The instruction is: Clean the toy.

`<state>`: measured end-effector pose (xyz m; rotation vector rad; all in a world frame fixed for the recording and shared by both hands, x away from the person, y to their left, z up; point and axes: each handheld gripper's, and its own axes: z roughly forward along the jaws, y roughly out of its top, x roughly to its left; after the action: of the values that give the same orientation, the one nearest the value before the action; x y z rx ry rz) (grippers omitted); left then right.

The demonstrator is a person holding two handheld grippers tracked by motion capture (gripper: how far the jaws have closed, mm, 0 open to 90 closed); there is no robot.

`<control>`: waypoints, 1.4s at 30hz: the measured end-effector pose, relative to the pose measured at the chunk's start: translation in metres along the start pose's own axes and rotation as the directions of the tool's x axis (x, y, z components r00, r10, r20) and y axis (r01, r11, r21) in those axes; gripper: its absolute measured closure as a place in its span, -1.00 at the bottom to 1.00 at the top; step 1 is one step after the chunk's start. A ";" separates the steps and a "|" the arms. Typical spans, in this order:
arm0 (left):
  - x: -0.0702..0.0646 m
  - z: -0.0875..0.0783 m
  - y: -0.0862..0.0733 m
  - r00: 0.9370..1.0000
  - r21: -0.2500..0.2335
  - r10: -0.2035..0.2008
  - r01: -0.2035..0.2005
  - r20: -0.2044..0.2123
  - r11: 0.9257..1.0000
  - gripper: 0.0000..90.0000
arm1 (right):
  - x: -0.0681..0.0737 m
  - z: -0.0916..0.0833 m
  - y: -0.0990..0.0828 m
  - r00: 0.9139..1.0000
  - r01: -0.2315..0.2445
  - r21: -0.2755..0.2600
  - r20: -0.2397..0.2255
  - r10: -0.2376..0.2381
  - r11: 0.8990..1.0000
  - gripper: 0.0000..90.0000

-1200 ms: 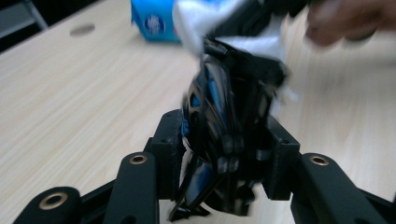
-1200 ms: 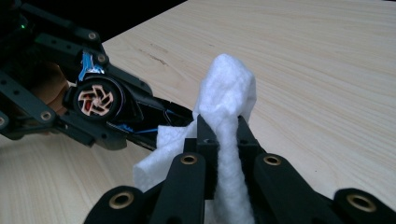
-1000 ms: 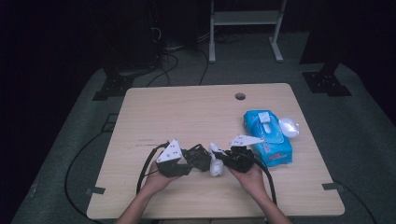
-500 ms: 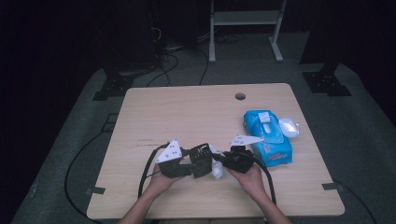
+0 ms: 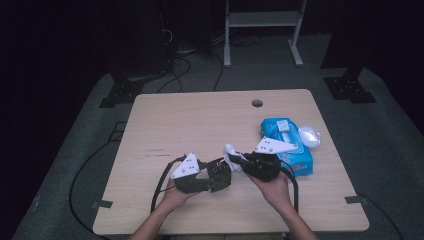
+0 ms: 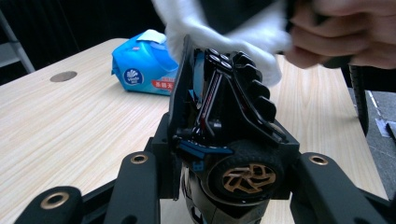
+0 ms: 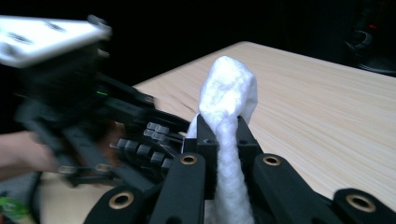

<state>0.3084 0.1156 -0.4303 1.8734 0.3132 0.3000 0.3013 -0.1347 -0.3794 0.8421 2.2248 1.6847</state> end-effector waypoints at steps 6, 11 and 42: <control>-0.002 -0.001 0.001 1.000 0.009 0.006 -0.006 -0.007 1.000 0.28 | 0.019 0.008 0.008 0.991 0.132 0.037 0.032 -0.134 0.990 0.89; -0.004 0.001 0.001 1.000 0.004 0.015 -0.015 -0.007 1.000 0.28 | 0.018 0.004 0.001 0.996 0.079 0.027 0.026 -0.080 0.996 0.89; -0.007 0.004 0.007 0.998 0.038 0.030 -0.028 -0.053 0.999 0.28 | 0.029 0.008 0.010 0.989 0.120 0.041 0.084 -0.123 0.992 0.89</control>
<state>0.3037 0.1079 -0.4254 1.9102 0.3298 0.3663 0.2847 -0.1098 -0.3677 0.7562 2.2063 1.5293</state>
